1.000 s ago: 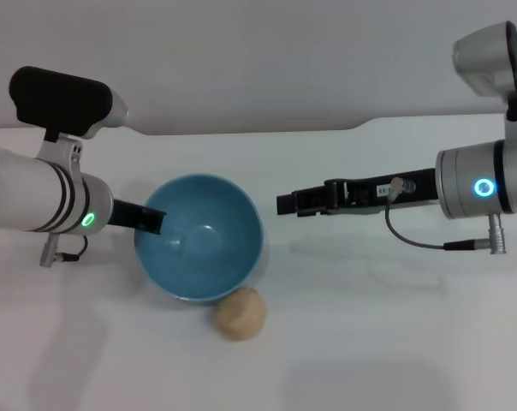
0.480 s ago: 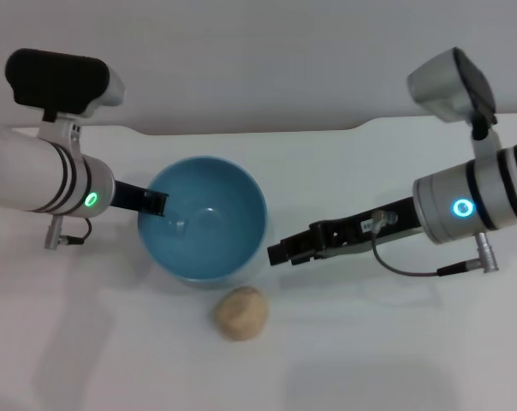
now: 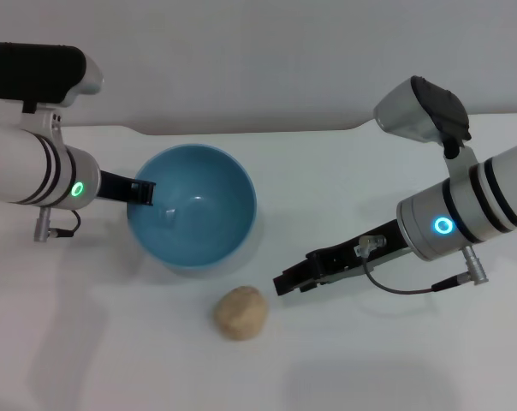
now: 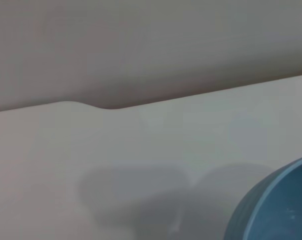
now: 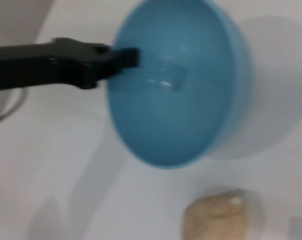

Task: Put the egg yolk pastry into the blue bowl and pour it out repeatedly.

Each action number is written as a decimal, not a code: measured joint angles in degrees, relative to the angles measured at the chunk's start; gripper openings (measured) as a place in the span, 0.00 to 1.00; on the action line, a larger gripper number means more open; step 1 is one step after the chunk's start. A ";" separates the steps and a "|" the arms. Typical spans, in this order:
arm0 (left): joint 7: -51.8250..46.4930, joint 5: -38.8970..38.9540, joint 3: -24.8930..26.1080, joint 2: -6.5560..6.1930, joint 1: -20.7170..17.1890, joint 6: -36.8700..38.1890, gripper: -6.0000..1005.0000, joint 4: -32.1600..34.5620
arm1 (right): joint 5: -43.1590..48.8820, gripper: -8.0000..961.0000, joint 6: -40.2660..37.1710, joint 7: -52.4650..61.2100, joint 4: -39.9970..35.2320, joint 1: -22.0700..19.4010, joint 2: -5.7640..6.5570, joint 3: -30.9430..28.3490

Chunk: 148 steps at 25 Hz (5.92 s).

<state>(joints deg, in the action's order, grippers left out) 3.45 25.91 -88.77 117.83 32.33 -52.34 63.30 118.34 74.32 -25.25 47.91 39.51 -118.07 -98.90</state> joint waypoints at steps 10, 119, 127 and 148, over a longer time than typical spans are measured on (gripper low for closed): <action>-0.17 -0.03 0.71 -0.06 0.60 -2.15 0.02 0.01 | 1.72 0.42 -8.86 1.27 -2.87 1.15 -0.67 6.21; 0.59 2.83 -3.78 0.37 7.52 -18.45 0.02 3.64 | -6.49 0.29 -8.13 -8.38 12.23 -4.03 -0.51 -0.26; 0.59 2.83 -3.33 0.22 5.28 -15.30 0.02 3.64 | -6.73 0.29 -9.57 -8.04 18.23 -11.41 -0.60 -14.43; 0.32 3.36 -22.26 0.33 -11.28 34.15 0.02 7.95 | -2.83 0.29 -28.61 -16.56 4.43 -18.72 -0.83 -20.88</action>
<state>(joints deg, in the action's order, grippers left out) 3.78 29.27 -111.03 118.17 21.05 -18.19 71.25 115.51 45.72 -41.81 52.33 20.80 -118.89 -119.78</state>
